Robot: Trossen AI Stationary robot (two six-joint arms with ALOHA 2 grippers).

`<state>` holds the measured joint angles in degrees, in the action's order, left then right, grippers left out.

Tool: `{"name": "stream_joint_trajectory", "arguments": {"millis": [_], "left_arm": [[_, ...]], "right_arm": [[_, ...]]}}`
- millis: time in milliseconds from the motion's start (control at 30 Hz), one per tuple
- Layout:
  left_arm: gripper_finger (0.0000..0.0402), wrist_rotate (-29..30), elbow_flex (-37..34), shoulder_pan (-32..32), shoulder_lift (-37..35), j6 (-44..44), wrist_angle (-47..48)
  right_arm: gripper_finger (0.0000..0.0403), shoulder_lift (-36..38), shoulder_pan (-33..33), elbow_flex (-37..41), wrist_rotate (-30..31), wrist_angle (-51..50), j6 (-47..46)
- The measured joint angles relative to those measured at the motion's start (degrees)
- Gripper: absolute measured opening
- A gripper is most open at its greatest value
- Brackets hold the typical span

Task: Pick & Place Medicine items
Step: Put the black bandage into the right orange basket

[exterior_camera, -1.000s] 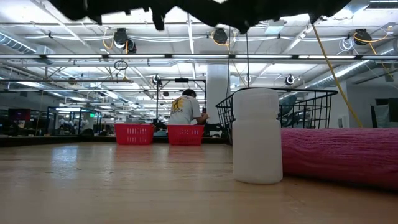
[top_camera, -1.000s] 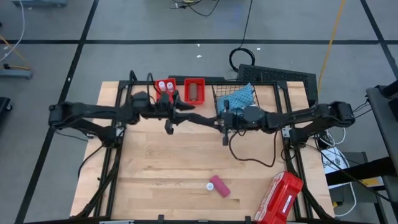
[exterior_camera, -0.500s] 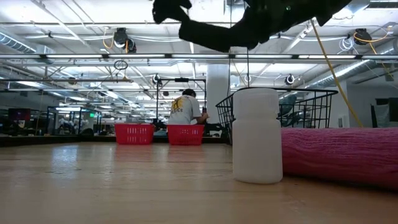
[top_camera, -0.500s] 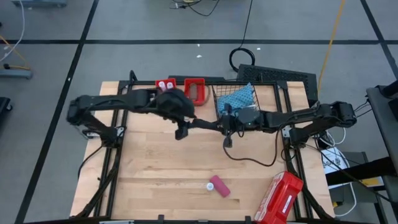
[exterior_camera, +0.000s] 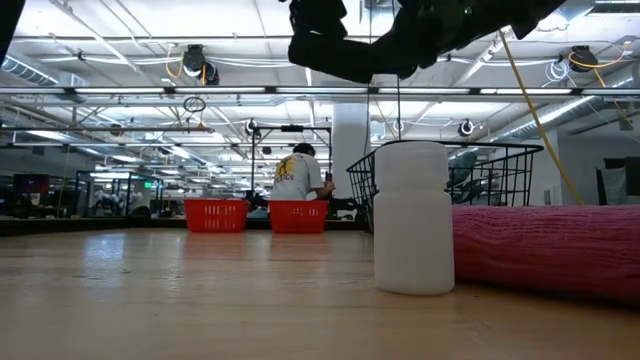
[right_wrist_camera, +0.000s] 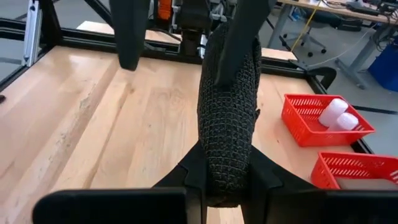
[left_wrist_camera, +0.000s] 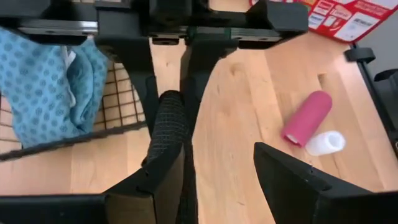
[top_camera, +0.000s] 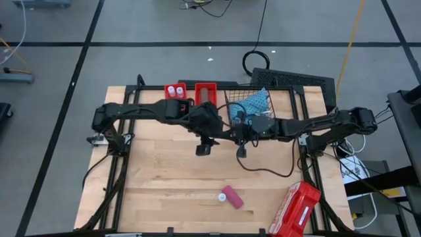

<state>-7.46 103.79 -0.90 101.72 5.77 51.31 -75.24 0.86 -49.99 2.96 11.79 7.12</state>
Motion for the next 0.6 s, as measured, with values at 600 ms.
{"name": "stream_joint_trajectory", "arguments": {"millis": [600], "left_arm": [[0.0246,11.03,2.25,-0.34,0.53,-0.39,2.03]], "right_arm": [[0.0039,0.09,2.25,-0.16,-0.96,0.64,1.15]]}}
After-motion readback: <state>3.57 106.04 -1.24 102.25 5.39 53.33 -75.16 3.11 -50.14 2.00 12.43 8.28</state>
